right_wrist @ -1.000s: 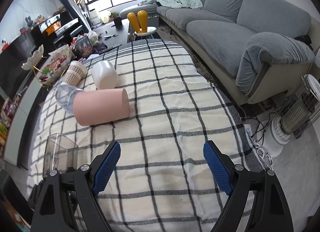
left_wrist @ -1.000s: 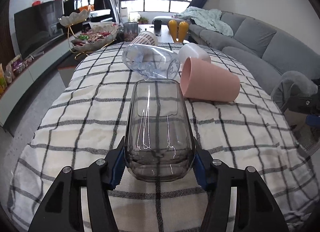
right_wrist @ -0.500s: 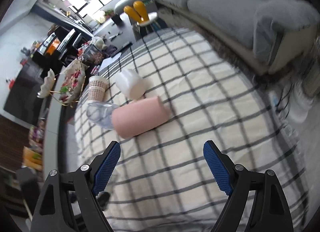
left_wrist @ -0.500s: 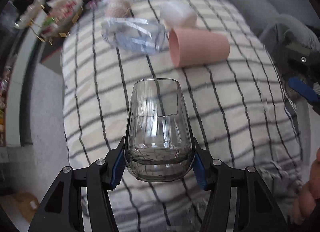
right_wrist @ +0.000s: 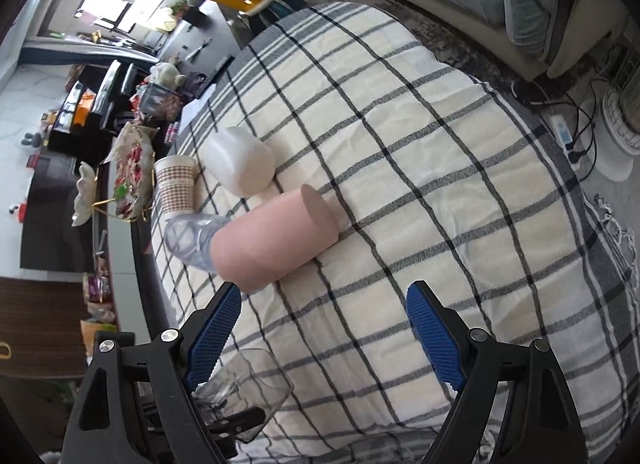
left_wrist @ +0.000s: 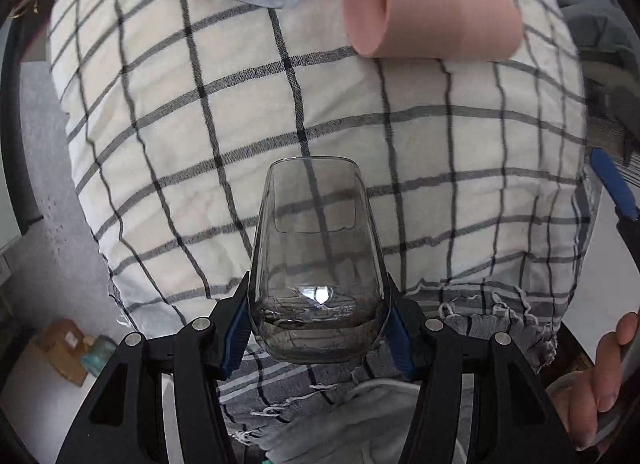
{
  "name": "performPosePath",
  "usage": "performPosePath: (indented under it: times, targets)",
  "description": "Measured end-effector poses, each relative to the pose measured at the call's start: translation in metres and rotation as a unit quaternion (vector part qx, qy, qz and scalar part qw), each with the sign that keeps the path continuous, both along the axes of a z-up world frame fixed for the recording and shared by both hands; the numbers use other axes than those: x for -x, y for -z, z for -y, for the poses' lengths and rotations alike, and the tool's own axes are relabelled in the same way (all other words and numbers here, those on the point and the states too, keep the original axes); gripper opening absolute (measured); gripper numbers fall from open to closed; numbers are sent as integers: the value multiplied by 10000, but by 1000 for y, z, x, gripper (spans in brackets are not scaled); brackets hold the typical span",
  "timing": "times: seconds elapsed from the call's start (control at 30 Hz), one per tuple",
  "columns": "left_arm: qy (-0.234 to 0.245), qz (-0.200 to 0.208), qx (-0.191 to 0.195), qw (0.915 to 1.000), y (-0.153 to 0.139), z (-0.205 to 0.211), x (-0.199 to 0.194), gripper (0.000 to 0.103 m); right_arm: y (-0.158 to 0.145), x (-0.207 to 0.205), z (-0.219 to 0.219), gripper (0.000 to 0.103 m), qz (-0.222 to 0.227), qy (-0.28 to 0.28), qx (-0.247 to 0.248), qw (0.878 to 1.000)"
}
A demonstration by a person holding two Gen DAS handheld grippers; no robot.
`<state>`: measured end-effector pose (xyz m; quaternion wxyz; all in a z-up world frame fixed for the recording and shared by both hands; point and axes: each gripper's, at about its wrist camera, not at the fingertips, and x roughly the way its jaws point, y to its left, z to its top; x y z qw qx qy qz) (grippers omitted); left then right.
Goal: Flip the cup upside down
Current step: 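Lift and roll the left gripper to turn the tumbler rim-down, then set the inverted tumbler on the cloth and open the left gripper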
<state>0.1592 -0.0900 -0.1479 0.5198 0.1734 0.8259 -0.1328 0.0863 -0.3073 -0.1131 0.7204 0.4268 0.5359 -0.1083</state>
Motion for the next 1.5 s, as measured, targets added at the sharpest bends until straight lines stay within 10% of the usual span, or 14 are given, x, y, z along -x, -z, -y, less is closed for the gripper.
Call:
performPosePath:
  times: [0.47, 0.77, 0.97, 1.3, 1.5]
  targets:
    - [-31, -70, -152, 9999, 15, 9, -17, 65, 32, -26, 15, 85, -346, -28, -260, 9991]
    - [210, 1803, 336, 9828, -46, 0, 17, 85, -6, -2, -3, 85, 200, -393, 503, 9978]
    - [144, 3154, 943, 9442, -71, -12, 49, 90, -26, 18, -30, 85, 696, -823, 1499, 9828]
    - [-712, 5122, 1430, 8439, -89, -68, 92, 101, -52, 62, -72, 90, 1544, -956, 2934, 9386]
    - [-1011, 5407, 1697, 8177, -75, -85, 109, 101, -59, 81, -99, 93, 1958, -1038, 3679, 9031]
